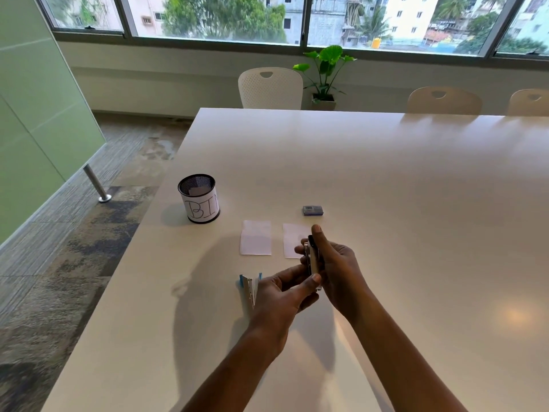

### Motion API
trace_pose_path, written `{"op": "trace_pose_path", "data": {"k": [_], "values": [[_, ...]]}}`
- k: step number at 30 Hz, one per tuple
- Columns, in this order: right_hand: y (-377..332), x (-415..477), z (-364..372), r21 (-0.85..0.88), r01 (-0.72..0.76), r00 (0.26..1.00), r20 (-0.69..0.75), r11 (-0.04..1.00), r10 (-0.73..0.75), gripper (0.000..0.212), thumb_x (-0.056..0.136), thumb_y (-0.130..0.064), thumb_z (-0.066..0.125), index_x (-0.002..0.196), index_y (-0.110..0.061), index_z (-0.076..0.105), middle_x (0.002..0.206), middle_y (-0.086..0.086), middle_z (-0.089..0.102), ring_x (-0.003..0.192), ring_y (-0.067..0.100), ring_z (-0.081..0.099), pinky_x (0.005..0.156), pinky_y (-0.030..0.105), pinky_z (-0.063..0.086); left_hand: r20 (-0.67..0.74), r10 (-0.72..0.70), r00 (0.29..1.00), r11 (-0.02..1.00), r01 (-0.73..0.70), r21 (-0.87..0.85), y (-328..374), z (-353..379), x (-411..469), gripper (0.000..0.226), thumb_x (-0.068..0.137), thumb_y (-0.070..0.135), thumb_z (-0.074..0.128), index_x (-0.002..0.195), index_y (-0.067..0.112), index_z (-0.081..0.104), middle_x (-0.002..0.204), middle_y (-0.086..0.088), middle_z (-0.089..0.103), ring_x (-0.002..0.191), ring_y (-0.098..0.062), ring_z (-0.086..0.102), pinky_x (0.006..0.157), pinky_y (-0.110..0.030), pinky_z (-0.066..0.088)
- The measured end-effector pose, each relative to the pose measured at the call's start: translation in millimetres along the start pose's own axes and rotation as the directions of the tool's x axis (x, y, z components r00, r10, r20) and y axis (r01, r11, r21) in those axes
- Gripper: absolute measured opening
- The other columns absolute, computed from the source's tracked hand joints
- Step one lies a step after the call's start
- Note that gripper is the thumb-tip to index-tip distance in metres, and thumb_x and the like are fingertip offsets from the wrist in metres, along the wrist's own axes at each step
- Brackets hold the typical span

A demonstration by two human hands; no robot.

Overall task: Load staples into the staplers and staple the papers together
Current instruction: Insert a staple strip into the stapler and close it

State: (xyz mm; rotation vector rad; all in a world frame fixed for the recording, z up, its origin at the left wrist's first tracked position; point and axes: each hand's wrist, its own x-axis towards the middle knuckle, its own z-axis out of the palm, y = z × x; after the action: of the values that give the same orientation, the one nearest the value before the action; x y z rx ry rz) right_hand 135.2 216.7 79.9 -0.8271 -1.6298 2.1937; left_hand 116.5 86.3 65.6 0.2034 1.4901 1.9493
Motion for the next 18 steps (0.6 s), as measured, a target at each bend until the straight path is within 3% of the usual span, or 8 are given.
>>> {"op": "trace_pose_path", "data": {"k": [10, 18], "values": [[3.6, 1.0, -0.9, -0.101, 0.107, 0.994, 0.001, 0.989, -0.107, 0.047, 0.092, -0.047, 0.061, 0.09, -0.002, 0.076, 0.089, 0.013, 0.077, 0.074, 0.019, 0.072, 0.069, 0.029, 0.059, -0.072, 0.009, 0.997, 0.997, -0.004, 0.073, -5.4, 0.8, 1.3, 0.03, 0.078, 0.016, 0.079, 0.108, 0.017, 0.076, 0.1, 0.002, 0.08, 0.093, -0.015, 0.076, 0.077, -0.026, 0.061], [12.5, 4.5, -2.7, -0.056, 0.082, 0.996, -0.022, 0.995, -0.083, 0.044, 0.093, -0.044, 0.062, 0.095, -0.002, 0.075, 0.086, 0.013, 0.077, 0.072, 0.021, 0.071, 0.067, 0.029, 0.058, -0.079, 0.007, 0.997, 0.996, 0.001, 0.094, -8.3, -0.3, 3.4, 0.031, 0.079, 0.014, 0.08, 0.11, 0.013, 0.076, 0.101, -0.001, 0.079, 0.093, -0.018, 0.077, 0.083, -0.032, 0.062]]}}
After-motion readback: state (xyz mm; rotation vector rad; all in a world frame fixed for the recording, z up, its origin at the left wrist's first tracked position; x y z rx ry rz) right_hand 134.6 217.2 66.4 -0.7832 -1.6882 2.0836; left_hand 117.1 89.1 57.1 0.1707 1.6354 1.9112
